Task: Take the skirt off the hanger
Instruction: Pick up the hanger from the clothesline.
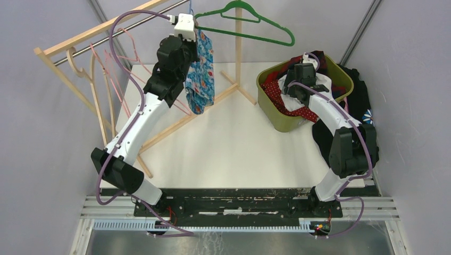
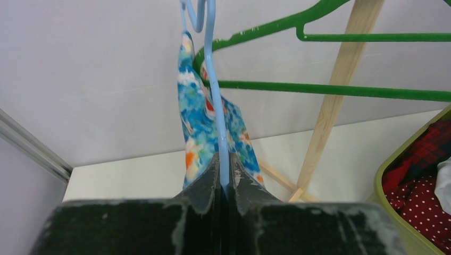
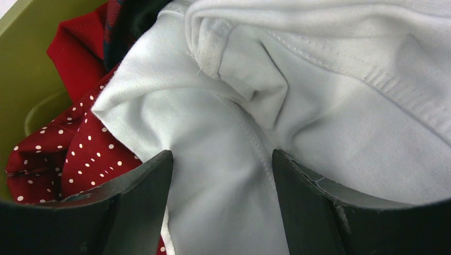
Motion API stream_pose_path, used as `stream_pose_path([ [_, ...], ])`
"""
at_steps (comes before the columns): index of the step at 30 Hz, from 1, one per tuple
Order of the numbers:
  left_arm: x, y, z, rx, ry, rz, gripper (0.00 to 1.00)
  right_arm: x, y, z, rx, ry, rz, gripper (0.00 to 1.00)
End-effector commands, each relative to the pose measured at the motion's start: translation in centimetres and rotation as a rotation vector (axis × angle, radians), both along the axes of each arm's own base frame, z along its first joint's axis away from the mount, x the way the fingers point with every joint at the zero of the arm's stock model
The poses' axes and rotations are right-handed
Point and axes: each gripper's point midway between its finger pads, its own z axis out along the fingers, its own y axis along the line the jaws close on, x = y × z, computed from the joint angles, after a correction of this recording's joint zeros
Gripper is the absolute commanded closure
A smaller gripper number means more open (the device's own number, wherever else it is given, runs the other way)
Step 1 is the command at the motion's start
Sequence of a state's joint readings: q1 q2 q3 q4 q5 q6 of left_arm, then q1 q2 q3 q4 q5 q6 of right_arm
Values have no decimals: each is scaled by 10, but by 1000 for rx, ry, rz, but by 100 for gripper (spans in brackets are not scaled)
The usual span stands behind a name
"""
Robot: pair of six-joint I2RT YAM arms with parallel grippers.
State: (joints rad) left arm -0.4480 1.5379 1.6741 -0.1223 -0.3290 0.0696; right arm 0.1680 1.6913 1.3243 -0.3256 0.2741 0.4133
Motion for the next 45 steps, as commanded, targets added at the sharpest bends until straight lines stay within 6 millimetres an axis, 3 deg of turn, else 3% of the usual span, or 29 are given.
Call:
stream_pose_path([
  [1, -42, 22, 132, -95, -387, 0, 97, -12, -9, -4, -26, 35, -21, 26],
  [7, -46, 19, 124, -110, -435, -22, 97, -11, -8, -6, -24, 39, -23, 26],
  [10, -38, 16, 103, -79, -471, -13, 97, -10, -8, -8, -27, 47, -19, 26],
  [20, 9, -1, 54, -52, -594, 10, 97, -10, -5, -16, -14, 63, -13, 26],
  [28, 18, -1, 67, -32, -713, 59, 97, -9, -6, -22, -28, 75, -6, 26],
  [40, -4, 9, 79, -38, -826, 122, 97, -7, -5, -38, -36, 119, -2, 26],
  [45, -6, 9, 66, -36, -800, 121, 97, -8, -4, -42, -31, 127, 0, 27],
])
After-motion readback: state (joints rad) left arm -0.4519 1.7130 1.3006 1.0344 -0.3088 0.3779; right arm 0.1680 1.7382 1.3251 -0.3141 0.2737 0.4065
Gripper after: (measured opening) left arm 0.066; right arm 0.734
